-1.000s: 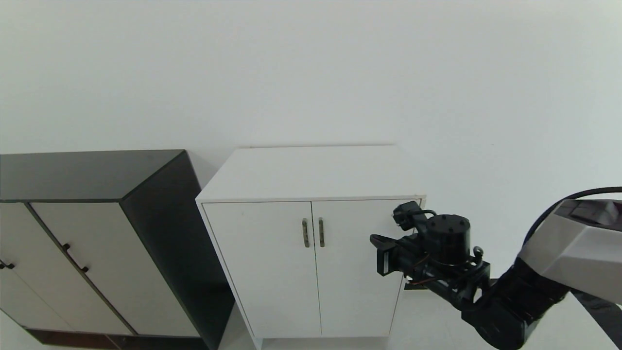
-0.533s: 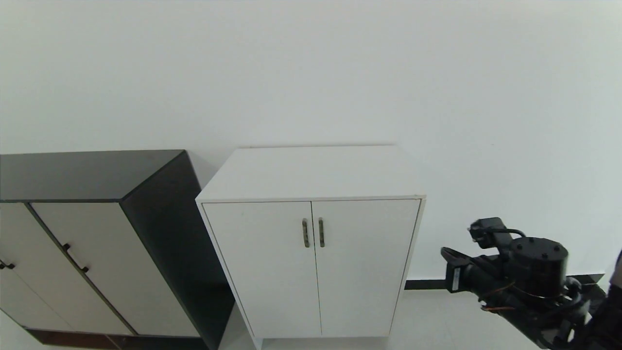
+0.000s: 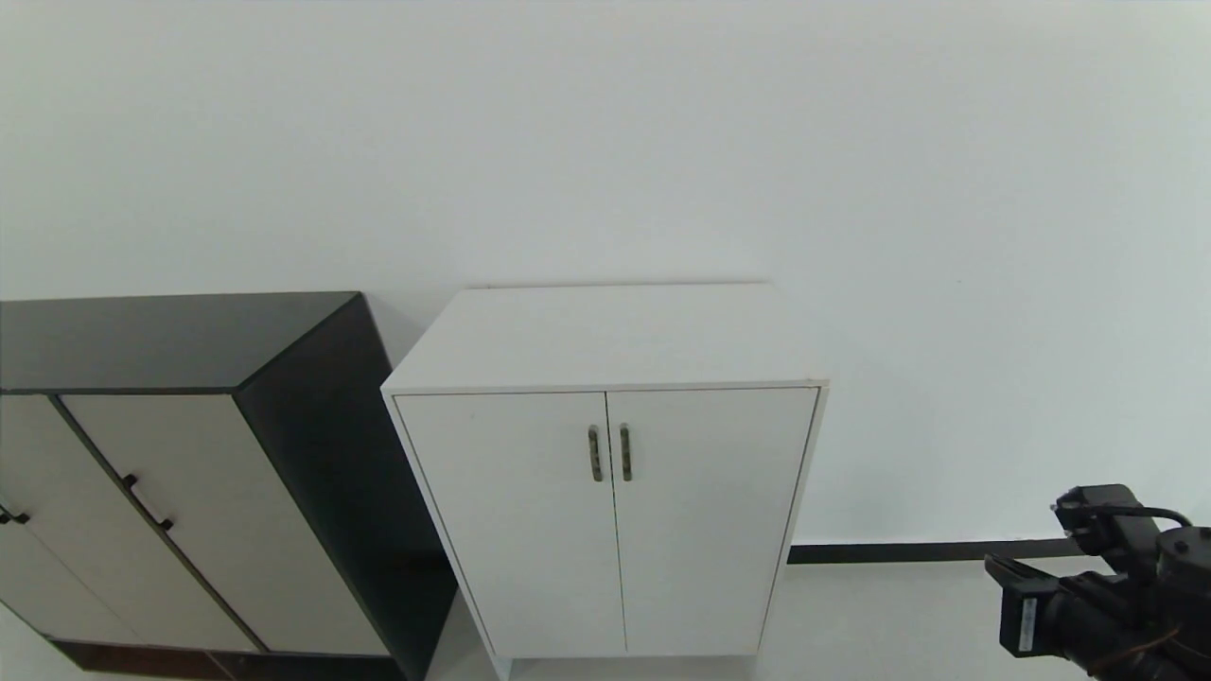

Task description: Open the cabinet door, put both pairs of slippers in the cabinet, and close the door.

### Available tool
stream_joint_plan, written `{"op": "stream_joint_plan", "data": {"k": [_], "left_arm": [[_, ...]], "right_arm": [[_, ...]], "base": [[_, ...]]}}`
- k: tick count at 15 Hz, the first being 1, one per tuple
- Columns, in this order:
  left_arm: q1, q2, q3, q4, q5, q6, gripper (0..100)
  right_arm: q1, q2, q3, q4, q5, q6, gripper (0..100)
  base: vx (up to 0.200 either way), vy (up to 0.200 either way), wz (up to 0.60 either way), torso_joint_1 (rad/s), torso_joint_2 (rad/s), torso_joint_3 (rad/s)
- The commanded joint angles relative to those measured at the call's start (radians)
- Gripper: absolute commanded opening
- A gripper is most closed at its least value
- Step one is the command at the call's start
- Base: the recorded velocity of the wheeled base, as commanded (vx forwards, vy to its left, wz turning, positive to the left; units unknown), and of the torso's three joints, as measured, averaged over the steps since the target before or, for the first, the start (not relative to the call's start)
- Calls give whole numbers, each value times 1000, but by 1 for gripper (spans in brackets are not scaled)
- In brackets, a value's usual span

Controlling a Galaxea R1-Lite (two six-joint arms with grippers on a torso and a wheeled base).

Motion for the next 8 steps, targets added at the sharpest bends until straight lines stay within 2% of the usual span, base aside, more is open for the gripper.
{"op": "stream_joint_plan", "data": {"k": [1,3,4,5,8], "left_arm": [[0,1,0,0,0,-1,0],[-2,1,0,0,0,1,0],[0,1,0,0,0,1,0],[-2,0,0,0,0,-1,0],[0,1,0,0,0,1,0]], "right_arm": [[8,-195,3,172,-1,4,0],[11,-390,3,436,12,5,0],[16,-439,3,498,16,4,0],[28,-612,3,680,42,-1,0],[30,-870,0,935,90,-6,0]], "base": [[0,0,0,0,0,0],[0,0,0,0,0,0],[0,0,0,0,0,0],[0,0,0,0,0,0],[0,0,0,0,0,0]]}}
